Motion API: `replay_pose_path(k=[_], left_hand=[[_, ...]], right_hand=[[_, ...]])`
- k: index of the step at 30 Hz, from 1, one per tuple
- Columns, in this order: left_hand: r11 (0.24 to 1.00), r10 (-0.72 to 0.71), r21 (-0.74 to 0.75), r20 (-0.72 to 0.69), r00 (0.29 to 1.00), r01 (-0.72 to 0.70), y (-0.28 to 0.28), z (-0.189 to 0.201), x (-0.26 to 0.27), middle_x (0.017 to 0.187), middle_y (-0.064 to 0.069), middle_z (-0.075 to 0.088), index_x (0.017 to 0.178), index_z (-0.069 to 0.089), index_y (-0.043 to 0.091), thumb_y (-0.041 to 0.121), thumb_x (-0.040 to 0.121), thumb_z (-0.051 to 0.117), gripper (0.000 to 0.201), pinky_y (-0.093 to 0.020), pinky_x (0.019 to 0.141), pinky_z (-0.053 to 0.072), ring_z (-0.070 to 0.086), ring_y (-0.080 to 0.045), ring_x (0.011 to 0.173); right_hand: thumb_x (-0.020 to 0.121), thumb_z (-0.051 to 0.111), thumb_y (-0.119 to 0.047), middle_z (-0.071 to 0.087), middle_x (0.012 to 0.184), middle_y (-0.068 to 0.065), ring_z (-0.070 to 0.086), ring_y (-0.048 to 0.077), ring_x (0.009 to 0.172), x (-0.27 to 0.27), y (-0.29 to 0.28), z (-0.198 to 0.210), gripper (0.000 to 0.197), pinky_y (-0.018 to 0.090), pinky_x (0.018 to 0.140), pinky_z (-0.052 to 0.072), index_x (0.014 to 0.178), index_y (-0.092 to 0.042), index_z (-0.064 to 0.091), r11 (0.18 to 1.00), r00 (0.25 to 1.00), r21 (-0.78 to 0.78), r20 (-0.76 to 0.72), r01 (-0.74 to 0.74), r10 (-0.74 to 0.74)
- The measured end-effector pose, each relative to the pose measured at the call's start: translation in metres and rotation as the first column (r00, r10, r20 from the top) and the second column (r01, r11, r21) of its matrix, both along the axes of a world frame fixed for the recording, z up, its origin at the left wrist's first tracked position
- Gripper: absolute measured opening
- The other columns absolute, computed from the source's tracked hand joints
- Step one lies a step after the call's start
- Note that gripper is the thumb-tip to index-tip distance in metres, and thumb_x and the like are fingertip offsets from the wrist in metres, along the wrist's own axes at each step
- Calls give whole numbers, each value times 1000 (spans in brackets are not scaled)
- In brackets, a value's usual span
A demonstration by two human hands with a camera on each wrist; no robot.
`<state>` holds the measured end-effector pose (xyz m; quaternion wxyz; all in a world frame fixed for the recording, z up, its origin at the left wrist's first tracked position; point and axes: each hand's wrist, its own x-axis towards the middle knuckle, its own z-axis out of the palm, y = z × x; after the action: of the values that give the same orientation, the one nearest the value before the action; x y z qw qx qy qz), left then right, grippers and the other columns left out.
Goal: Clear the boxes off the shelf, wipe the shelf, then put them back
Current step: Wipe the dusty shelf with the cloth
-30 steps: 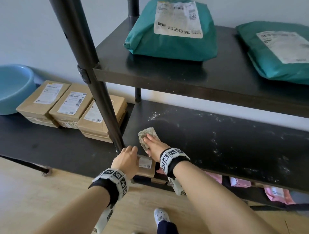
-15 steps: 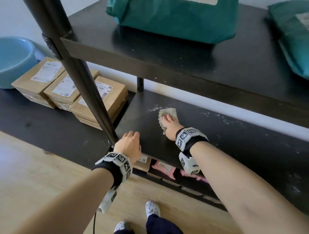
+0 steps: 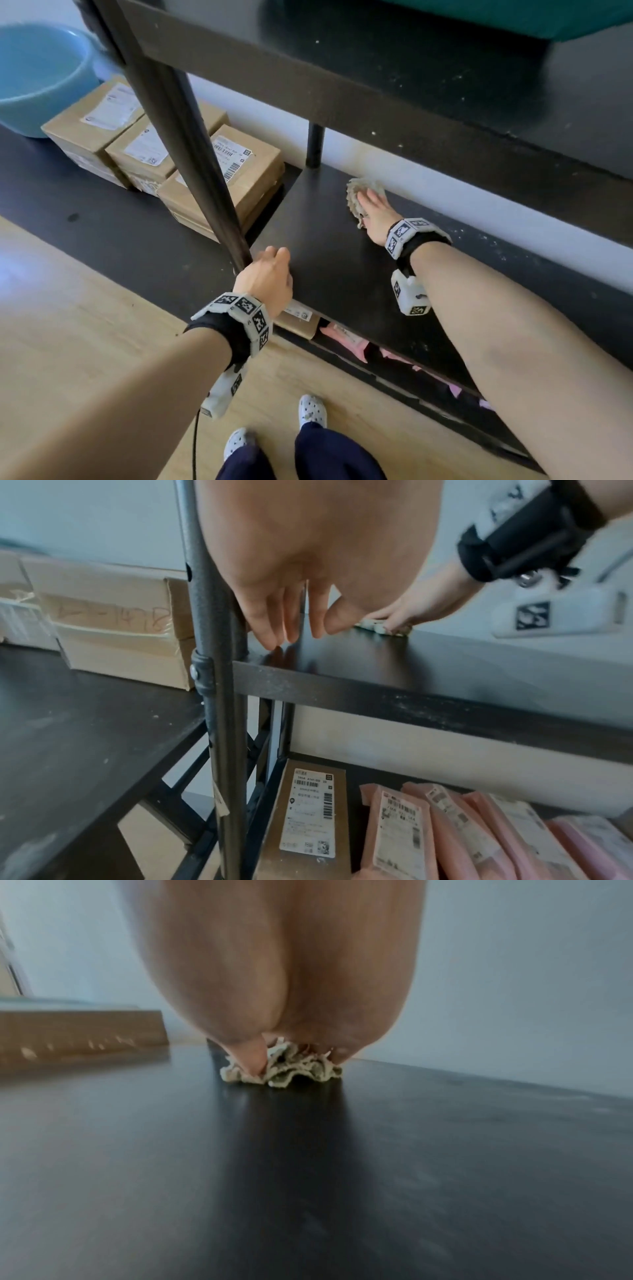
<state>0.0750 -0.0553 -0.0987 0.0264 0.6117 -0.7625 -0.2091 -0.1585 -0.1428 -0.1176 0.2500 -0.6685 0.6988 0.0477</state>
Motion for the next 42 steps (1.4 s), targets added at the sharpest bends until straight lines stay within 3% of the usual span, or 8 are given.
replay_pose_path(k=[4, 8, 11, 20, 28, 32, 38, 42], left_hand=[[1000, 20, -2, -24, 1000, -20, 6, 1, 5, 105, -9, 54, 102, 50, 7, 17, 96, 40, 15, -34, 68, 44, 54, -25, 82], [999, 33, -12, 10, 999, -33, 8, 3, 11, 101, -10, 56, 93, 42, 9, 17, 95, 40, 9, -36, 63, 41, 52, -28, 77], [1000, 3, -29, 43, 999, -2, 6, 1, 8, 105, -11, 56, 104, 45, 6, 15, 93, 43, 15, -41, 67, 46, 58, -33, 89], [998, 5, -58, 30, 1000, -3, -1, -3, 3, 99, -10, 52, 99, 46, 6, 17, 94, 44, 12, -37, 60, 44, 56, -29, 81], [998, 52, -39, 98, 994, -48, -5, 3, -15, 113, -12, 52, 106, 47, 5, 20, 96, 41, 19, -35, 69, 39, 52, -30, 104], [999, -23, -33, 171, 985, 29, -8, 1, -12, 109, -10, 52, 107, 47, 7, 21, 96, 40, 19, -35, 68, 42, 52, -27, 100], [999, -30, -32, 146, 989, 35, -6, -1, -5, 107, -11, 52, 105, 49, 5, 19, 96, 41, 19, -38, 69, 48, 53, -29, 98], [1000, 10, -4, 115, 993, -10, -1, 3, -7, 110, -13, 52, 104, 50, 3, 19, 95, 41, 21, -41, 75, 47, 53, -31, 102]], right_hand=[[99, 35, -10, -4, 162, 7, -5, 29, 149, 18, 25, 3, 63, 34, 119, 0, 153, -14, 4, 999, 998, -12, -47, -46, 46], [96, 36, -6, -2, 161, 9, -4, 28, 149, 93, 22, -4, 65, 33, 120, -5, 153, -14, 5, 908, 909, -43, -24, -418, 417], [97, 32, -2, 0, 162, 6, -4, 26, 149, 122, 6, -4, 63, 29, 118, -6, 153, -16, 7, 865, 865, -14, 30, -501, 501], [99, 36, -10, -3, 161, 12, -3, 31, 149, 18, -23, 11, 62, 32, 119, 0, 152, -10, 5, 992, 990, 13, -66, -127, 128], [101, 29, -8, -4, 162, 6, -4, 26, 149, 75, 4, 5, 57, 31, 119, 0, 153, -14, 6, 899, 899, 1, -2, -439, 439], [102, 31, -14, -4, 162, 3, -2, 26, 150, 72, -32, -2, 57, 34, 120, 4, 153, -17, 6, 936, 936, -14, 15, -353, 353], [99, 38, -16, 10, 160, 12, 10, 30, 148, -19, -26, 4, 59, 38, 121, 11, 152, -10, 14, 998, 997, -44, -62, -42, 40], [98, 39, -14, 3, 161, 12, 6, 30, 149, -24, 8, 8, 62, 37, 121, 9, 153, -11, 10, 998, 993, 9, -103, -62, 62]])
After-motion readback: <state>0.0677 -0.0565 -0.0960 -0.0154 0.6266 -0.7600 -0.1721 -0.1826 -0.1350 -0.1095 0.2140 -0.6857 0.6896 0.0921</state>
